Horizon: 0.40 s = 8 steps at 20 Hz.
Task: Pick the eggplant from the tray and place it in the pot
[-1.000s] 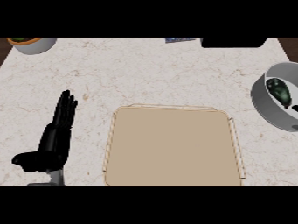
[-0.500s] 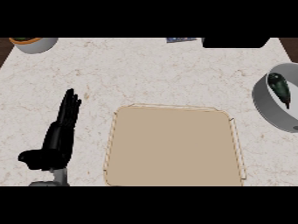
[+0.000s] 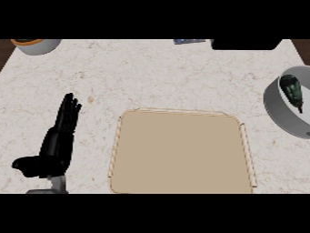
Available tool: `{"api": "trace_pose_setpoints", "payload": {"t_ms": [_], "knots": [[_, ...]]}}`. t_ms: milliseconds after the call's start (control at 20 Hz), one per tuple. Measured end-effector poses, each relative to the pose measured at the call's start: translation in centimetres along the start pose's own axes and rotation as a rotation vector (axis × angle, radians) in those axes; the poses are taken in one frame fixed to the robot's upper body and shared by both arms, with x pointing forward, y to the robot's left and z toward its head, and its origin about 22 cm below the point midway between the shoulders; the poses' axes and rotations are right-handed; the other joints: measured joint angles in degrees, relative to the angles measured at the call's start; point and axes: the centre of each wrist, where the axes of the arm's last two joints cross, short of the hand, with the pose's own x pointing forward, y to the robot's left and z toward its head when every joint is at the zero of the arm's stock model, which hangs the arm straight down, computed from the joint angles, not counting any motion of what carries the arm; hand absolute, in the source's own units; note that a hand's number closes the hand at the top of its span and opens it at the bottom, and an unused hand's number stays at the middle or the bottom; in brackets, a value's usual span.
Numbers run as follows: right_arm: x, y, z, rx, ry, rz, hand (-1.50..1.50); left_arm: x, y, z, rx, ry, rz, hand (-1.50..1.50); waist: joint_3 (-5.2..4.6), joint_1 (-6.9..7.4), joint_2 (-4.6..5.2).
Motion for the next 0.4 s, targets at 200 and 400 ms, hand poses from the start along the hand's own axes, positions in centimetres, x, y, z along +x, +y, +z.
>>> {"api": "trace_pose_setpoints", "payload": {"t_ms": [200,400], "knots": [[-0.2,-1.6,0.1,-0.053,0.001,-0.025,-1.50,0.5,0.3,-0.3,0.001,-0.002,0.000,0.00,0.04,0.09,0.04],[-0.4,-3.6,0.7,-0.117,0.007,-0.045,-1.50,0.6,-0.1,-0.6,-0.001,-0.010,0.000,0.00,0.09,0.16,0.10]]}}
